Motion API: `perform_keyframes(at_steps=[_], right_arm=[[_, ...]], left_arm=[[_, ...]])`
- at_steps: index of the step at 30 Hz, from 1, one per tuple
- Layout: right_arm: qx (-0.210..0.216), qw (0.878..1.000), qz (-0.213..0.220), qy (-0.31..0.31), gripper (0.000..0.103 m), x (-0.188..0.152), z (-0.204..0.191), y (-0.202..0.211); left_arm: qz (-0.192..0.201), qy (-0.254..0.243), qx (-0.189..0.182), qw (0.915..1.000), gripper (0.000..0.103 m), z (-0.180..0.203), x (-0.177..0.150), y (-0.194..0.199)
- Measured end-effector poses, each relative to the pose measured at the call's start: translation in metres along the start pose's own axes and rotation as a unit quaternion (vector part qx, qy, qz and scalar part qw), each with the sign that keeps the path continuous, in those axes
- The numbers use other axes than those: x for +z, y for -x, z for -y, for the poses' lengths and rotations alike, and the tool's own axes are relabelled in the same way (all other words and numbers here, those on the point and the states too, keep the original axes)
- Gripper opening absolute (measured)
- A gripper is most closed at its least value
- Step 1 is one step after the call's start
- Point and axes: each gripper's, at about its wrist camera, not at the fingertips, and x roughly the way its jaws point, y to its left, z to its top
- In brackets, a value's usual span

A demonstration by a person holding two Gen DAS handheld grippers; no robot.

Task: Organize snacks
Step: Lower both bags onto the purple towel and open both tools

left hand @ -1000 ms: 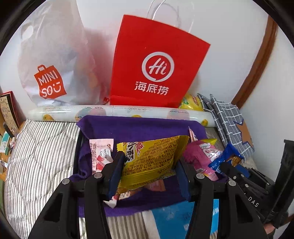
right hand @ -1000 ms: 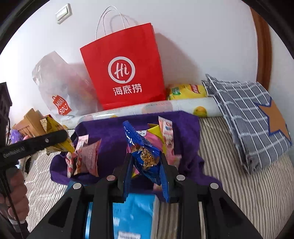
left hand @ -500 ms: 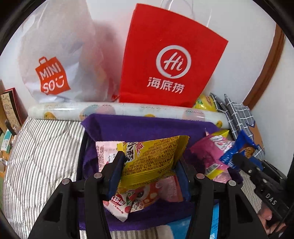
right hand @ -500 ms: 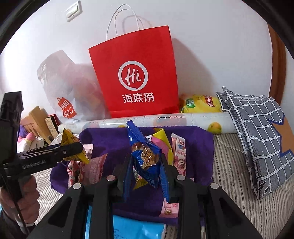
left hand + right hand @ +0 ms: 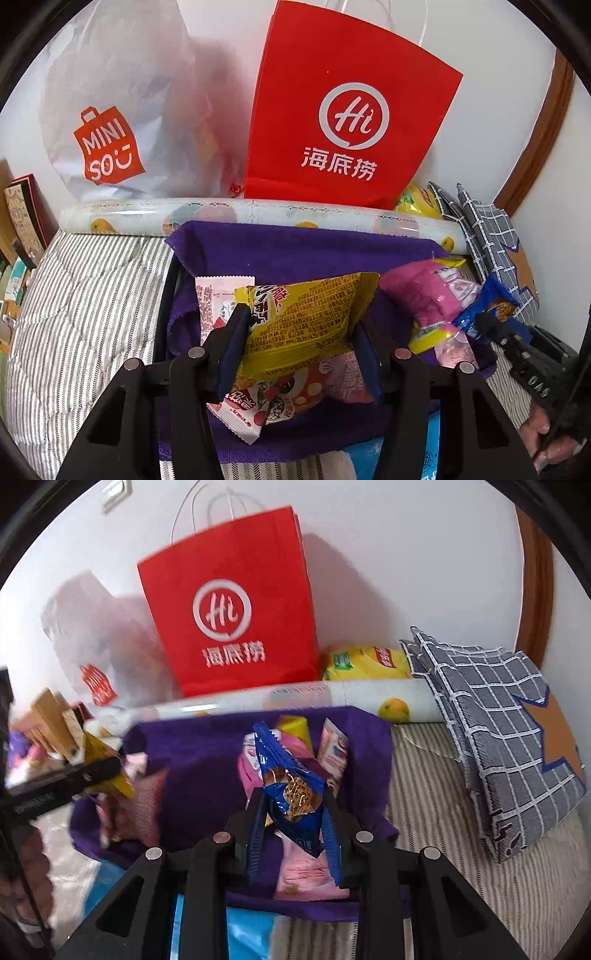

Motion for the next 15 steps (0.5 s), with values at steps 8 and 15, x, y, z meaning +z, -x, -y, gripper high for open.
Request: perform_keyframes(at_steps=[8, 15], right_arm=[[0.007, 1.0, 0.011, 0.011, 0.027, -0.003, -0.003, 0.002], [0.022, 1.0, -0.019, -0.011, 0.028, -0.004, 0.005, -0.013]], left_arm=[[0.0, -0.002, -0.004, 1.0, 0.054, 0.002, -0.002, -0.001], [0.0, -0.008, -0.003, 1.0, 0.054, 0.006, -0.004, -0.002]])
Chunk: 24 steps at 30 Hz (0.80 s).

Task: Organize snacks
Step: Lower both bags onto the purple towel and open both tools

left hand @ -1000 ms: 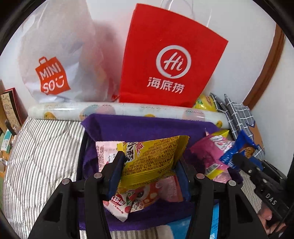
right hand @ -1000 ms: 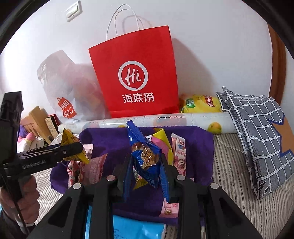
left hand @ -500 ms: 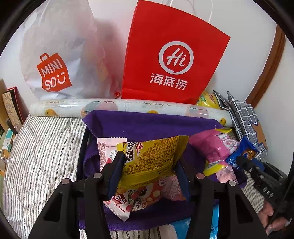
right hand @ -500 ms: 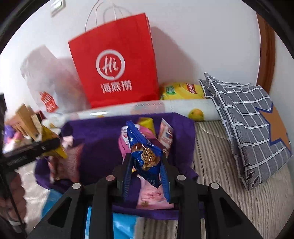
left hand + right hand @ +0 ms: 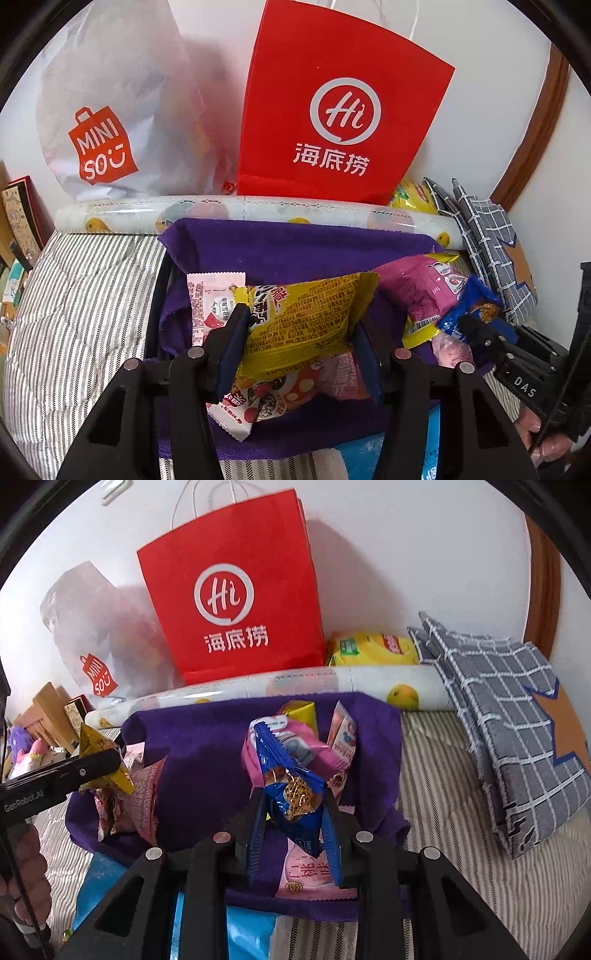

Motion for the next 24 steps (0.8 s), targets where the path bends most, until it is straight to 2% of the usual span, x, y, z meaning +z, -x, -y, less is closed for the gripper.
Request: perform_keyframes(at_steps=[8, 13, 18, 24], right_arm=[[0.003, 1.0, -0.005, 0.017, 0.028, -0.002, -0.008, -0.002], [0.004, 1.0, 0.0, 0.019, 0.034, -0.002, -0.008, 0.0], [0.007, 1.0, 0.011, 0.009, 0.034, 0.0, -0.004, 0.005], [0.008, 1.0, 0.013, 0.004, 0.034, 0.002, -0.002, 0.006]], left_arm=[[-0.005, -0.005, -0.026, 0.9996, 0.054, 0.005, -0.003, -0.002], [-0.008, -0.027, -0.023, 0.9993, 0.054, 0.014, -0.005, -0.003], [-0.01, -0.033, -0.025, 0.9991, 0.055, 0.016, -0.006, -0.004], [-0.019, -0.036, -0.023, 0.9989, 0.06, 0.017, -0.005, -0.009]])
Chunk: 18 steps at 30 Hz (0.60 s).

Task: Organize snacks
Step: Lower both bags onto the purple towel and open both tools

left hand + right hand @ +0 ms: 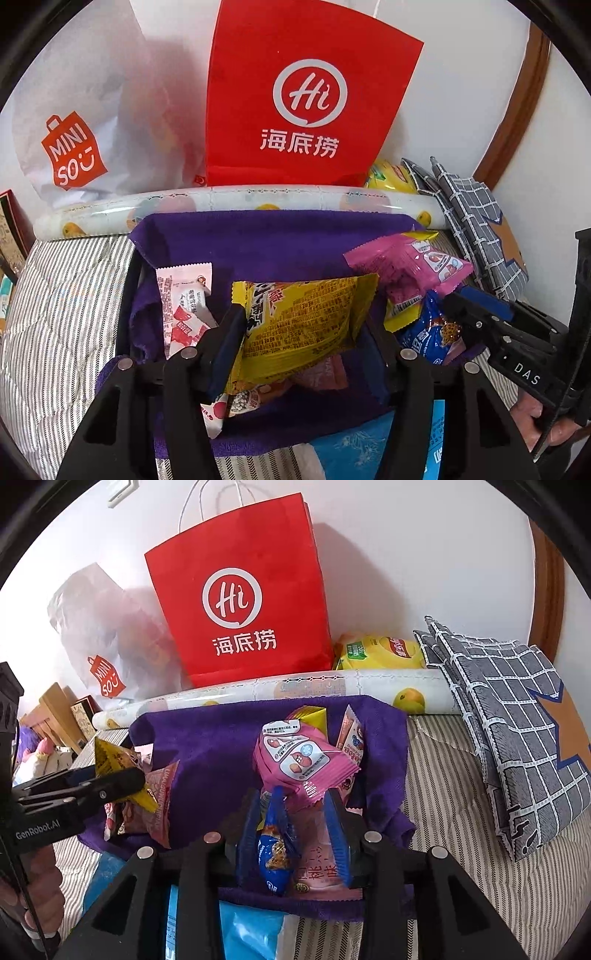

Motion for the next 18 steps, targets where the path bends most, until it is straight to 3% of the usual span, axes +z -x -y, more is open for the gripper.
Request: perform_keyframes(at_steps=[10, 18], right_arm=[[-0.002, 1.0, 0.002, 0.001, 0.034, 0.0, 0.001, 0.003], [-0.004, 1.0, 0.004, 0.0, 0.034, 0.001, 0.0, 0.005]], left_arm=[[0.007, -0.011, -0.01, 0.9999, 0.076, 0.008, -0.002, 0.002], [0.023, -0.027, -0.011, 0.9993, 0.076, 0.015, -0.002, 0.008]])
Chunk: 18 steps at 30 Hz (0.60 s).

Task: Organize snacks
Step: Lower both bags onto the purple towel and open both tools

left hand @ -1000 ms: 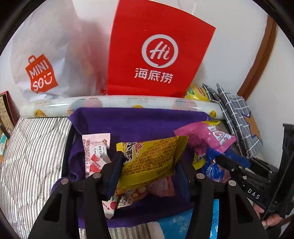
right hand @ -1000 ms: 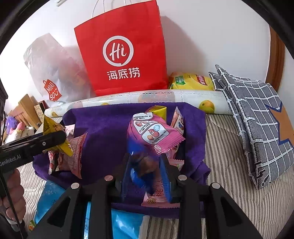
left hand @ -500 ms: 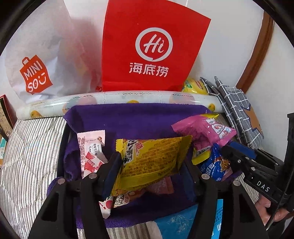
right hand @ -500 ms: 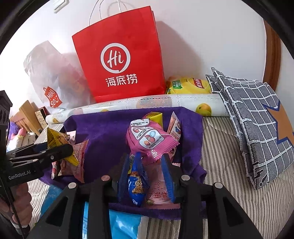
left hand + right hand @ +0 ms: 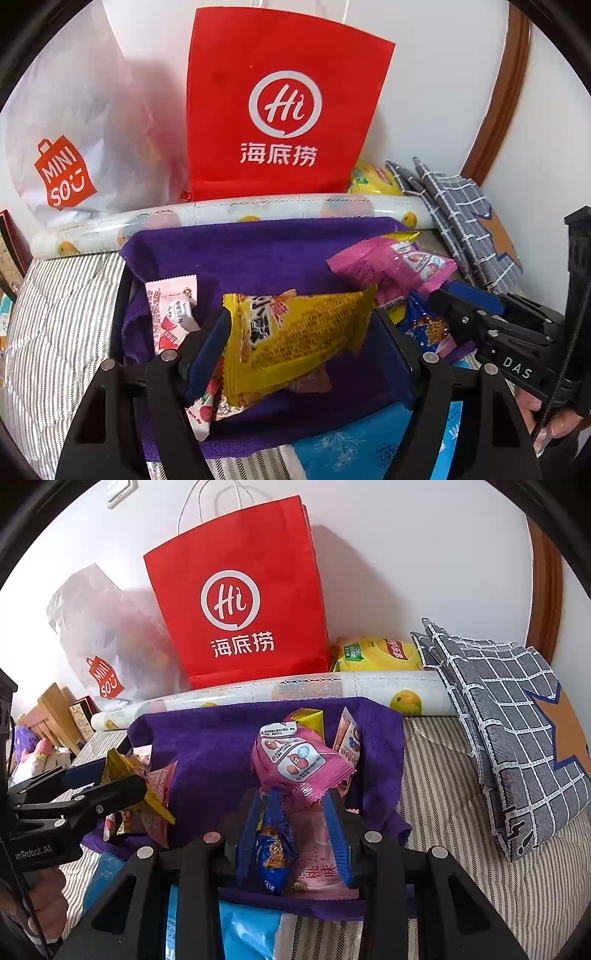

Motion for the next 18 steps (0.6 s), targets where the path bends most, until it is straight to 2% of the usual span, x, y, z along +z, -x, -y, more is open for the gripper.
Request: perform_keyframes(at_steps=[3, 6, 18], right_arm=[[-0.001, 1.0, 0.001, -0.001, 0.034, 0.0, 0.0, 0.001], [-0.001, 1.0, 0.002, -0.002, 0.034, 0.001, 0.001, 0.002], [-0.009, 0.999, 0.03, 0.006, 0.034, 0.002, 0.0, 0.013]], left_arm=[[0.011, 0.009, -0.022, 0.9997, 0.076, -0.002, 0.001, 0.005], [0.021, 0.014, -0.03, 0.9992, 0.076, -0.003, 0.002, 0.01], [0.016, 0.031, -0.026, 0.999, 0.078, -0.009, 0.003, 0.009]])
